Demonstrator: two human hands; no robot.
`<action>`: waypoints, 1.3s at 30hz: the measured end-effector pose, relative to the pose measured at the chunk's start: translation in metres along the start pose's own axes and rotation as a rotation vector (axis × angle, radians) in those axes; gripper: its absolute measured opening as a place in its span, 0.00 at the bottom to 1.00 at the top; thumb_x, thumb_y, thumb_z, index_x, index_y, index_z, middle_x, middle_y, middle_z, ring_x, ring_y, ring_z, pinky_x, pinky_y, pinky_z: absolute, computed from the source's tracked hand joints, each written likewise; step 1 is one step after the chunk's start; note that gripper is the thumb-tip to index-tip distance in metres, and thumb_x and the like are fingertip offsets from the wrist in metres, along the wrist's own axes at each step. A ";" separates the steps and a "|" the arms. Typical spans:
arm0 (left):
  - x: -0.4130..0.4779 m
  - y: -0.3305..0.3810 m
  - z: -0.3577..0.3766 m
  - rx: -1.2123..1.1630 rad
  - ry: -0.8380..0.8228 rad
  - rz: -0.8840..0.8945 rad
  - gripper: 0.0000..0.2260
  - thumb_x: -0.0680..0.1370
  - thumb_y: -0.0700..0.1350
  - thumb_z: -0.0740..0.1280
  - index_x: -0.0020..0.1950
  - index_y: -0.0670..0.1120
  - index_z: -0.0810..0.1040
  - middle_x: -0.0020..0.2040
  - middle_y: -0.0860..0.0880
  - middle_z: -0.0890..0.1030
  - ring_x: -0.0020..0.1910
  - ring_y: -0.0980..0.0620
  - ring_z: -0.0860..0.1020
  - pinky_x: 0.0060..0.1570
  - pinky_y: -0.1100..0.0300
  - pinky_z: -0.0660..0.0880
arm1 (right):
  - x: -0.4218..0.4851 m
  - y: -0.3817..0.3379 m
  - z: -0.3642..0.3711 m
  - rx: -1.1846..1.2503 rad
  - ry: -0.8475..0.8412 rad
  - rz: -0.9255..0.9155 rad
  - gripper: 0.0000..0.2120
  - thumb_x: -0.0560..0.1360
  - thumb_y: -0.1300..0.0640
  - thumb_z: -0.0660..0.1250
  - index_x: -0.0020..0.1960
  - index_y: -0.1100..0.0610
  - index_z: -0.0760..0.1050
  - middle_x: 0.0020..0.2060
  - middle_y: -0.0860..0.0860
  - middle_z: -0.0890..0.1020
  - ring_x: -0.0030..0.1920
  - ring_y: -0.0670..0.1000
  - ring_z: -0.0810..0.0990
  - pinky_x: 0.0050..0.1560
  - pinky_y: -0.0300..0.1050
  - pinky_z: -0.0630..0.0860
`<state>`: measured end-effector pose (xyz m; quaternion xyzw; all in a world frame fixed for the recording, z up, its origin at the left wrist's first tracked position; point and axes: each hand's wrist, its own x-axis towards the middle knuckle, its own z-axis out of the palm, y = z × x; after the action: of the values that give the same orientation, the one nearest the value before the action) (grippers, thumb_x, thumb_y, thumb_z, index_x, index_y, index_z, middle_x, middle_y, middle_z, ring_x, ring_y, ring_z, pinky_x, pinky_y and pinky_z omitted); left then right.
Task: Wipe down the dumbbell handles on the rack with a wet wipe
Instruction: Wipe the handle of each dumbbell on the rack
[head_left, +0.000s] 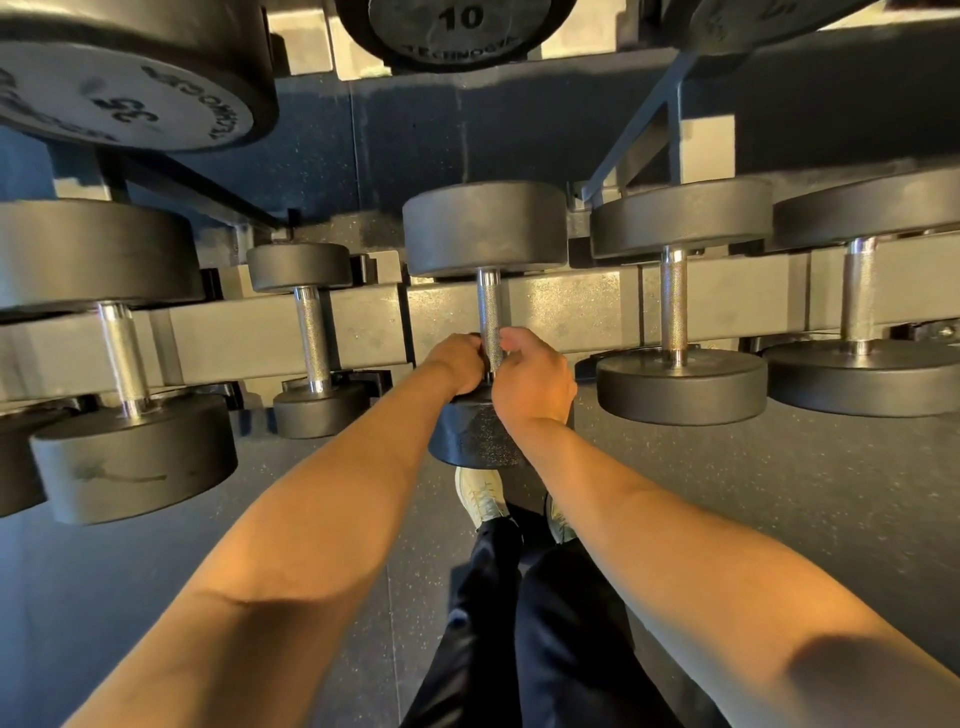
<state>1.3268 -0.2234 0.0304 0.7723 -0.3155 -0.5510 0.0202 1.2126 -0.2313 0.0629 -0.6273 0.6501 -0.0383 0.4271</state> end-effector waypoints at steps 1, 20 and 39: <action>-0.002 -0.001 0.000 0.032 0.007 -0.002 0.15 0.82 0.35 0.61 0.68 0.41 0.77 0.63 0.40 0.80 0.60 0.43 0.78 0.60 0.56 0.74 | 0.000 0.001 0.001 0.015 -0.001 0.002 0.17 0.79 0.62 0.58 0.60 0.48 0.80 0.55 0.49 0.84 0.54 0.56 0.80 0.50 0.44 0.69; -0.023 0.015 0.011 -0.581 0.613 0.131 0.03 0.82 0.44 0.66 0.52 0.48 0.80 0.48 0.54 0.81 0.44 0.62 0.77 0.40 0.76 0.70 | 0.006 0.011 0.000 0.157 0.023 -0.056 0.20 0.79 0.64 0.59 0.67 0.51 0.77 0.60 0.51 0.82 0.59 0.56 0.79 0.62 0.52 0.76; -0.108 0.016 0.006 -0.733 0.354 0.069 0.08 0.82 0.45 0.64 0.53 0.44 0.82 0.48 0.42 0.84 0.47 0.48 0.80 0.51 0.54 0.77 | -0.017 -0.021 -0.056 0.295 -0.302 -0.029 0.15 0.80 0.66 0.60 0.65 0.60 0.77 0.52 0.52 0.82 0.49 0.48 0.80 0.39 0.26 0.72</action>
<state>1.2932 -0.1788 0.1249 0.7859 -0.1158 -0.4844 0.3665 1.1927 -0.2484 0.1198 -0.5657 0.5569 -0.0447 0.6065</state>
